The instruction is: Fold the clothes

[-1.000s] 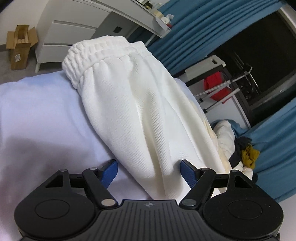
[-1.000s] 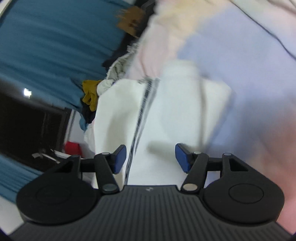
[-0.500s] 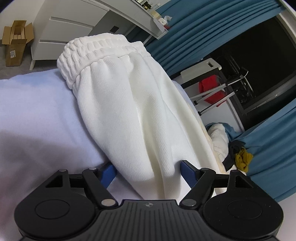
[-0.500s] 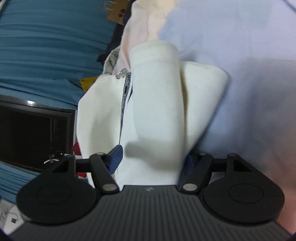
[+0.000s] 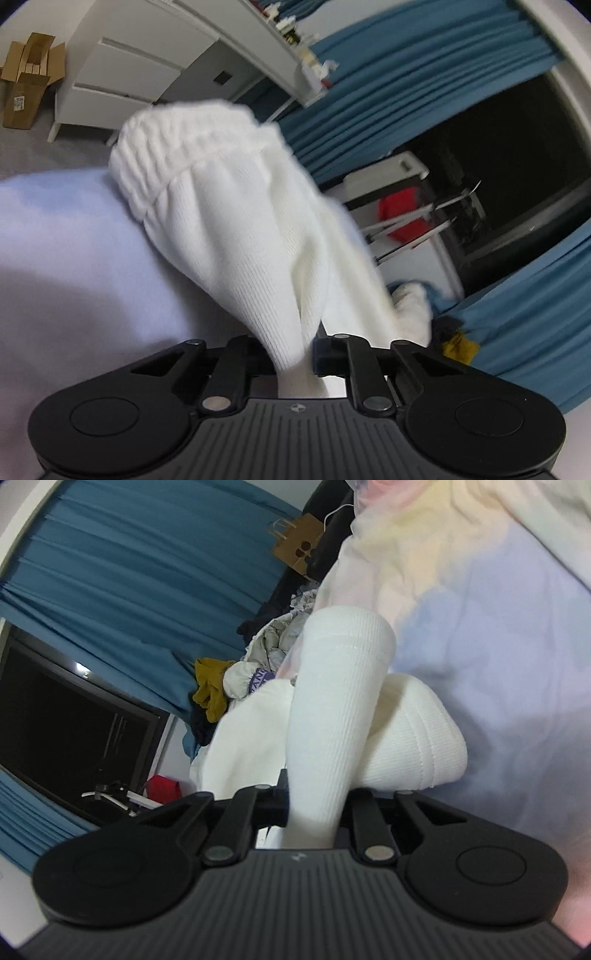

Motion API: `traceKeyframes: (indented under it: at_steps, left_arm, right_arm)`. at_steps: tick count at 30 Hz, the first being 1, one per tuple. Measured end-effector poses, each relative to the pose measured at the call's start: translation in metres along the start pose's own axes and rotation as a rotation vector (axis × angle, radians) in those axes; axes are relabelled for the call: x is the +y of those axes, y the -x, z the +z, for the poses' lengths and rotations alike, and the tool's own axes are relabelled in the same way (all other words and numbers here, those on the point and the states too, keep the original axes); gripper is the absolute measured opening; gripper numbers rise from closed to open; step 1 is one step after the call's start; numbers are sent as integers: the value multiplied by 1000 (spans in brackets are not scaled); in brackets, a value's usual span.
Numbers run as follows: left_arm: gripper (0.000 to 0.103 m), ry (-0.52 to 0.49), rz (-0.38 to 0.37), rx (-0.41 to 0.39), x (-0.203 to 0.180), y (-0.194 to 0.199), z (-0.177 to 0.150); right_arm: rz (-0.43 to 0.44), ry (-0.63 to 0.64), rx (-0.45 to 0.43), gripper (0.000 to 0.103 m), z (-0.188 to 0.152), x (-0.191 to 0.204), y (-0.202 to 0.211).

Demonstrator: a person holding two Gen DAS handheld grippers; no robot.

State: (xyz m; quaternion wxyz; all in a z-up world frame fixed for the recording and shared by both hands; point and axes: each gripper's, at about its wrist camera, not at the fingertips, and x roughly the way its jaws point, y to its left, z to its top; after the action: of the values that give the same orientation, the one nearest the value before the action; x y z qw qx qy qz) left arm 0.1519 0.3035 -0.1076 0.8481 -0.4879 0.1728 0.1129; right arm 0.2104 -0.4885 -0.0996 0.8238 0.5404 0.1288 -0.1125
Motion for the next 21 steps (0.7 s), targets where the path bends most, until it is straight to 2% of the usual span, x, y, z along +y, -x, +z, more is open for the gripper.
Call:
traceKeyframes:
  at_steps: [2,9,11,13,17,21]
  left_arm:
    - [12,6,-13,-11,-4,15,5]
    - [12,-82,-21,20,-21,74,28]
    - [13,-104,-3,42,-23,91,31]
    - [13,-141,24,74,-23,105,31]
    - [15,-179,79,154,-11,117,18]
    - [20,-170,127,201,13,134,2]
  right_arm:
    - [-4,-6,0,15,1,-1,4]
    - [-36,-65,49,15,7,-20,49]
    - [-18,-111,85,14,10,-21,62]
    - [-7,-85,99,14,15,-18,73]
    - [-53,-12,107,14,14,-23,78]
    - [-119,-83,162,14,10,-57,66]
